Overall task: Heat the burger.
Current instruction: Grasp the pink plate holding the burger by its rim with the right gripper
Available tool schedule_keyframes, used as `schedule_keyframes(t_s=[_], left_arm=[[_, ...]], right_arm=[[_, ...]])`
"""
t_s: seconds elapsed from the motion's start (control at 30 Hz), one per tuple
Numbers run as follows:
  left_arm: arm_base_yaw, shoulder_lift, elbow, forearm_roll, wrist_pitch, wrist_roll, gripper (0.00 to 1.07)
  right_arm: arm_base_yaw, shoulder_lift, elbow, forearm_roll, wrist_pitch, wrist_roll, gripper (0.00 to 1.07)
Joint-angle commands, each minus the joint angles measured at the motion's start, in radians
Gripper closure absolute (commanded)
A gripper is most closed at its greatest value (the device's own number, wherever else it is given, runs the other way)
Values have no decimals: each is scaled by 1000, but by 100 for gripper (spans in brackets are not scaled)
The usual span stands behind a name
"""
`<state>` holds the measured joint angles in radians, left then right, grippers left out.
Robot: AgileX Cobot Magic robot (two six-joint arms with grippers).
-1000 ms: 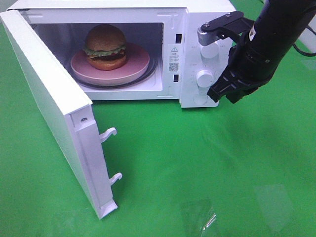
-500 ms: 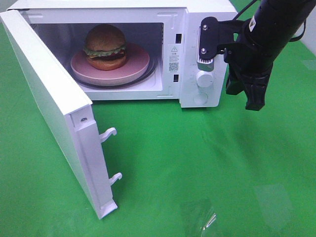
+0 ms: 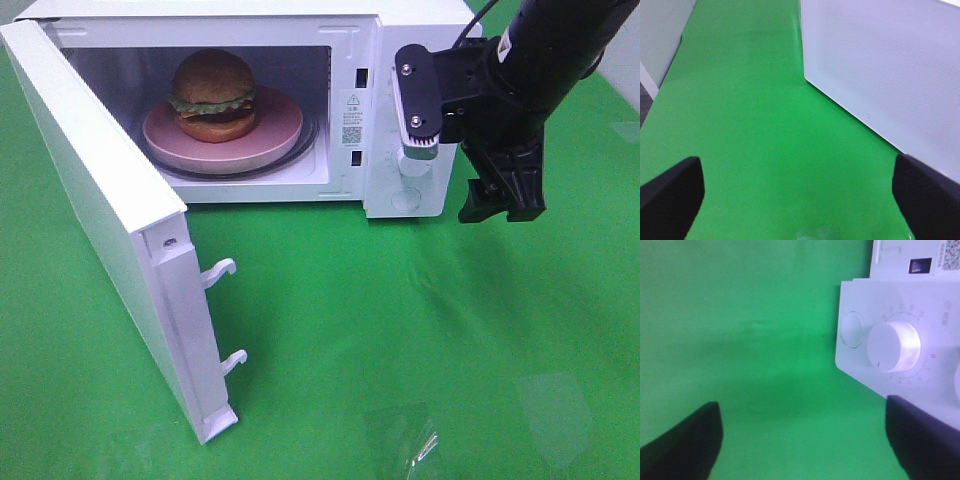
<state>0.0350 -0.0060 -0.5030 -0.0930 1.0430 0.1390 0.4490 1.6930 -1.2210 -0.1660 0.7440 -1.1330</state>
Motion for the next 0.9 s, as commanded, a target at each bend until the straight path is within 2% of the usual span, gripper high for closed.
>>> schedule_keyframes(t_s=[0.03, 0.2, 0.23, 0.33, 0.57, 0.9], left_arm=[[3, -17, -3, -2, -5, 1, 13], [3, -17, -3, -2, -5, 1, 13], [3, -17, -3, -2, -5, 1, 13], [3, -17, -3, -2, -5, 1, 13], [3, -17, -3, -2, -5, 1, 13], [3, -17, -3, -2, -5, 1, 13]], right_arm=[[53, -10, -5, -55, -29, 53, 7], [111, -10, -5, -137, -91, 69, 8], [140, -10, -5, -201, -147, 103, 8], [167, -5, -5, -242, -215, 128, 9], [200, 53, -11, -250, -317, 131, 9], [229, 204, -161, -238, -355, 135, 11]])
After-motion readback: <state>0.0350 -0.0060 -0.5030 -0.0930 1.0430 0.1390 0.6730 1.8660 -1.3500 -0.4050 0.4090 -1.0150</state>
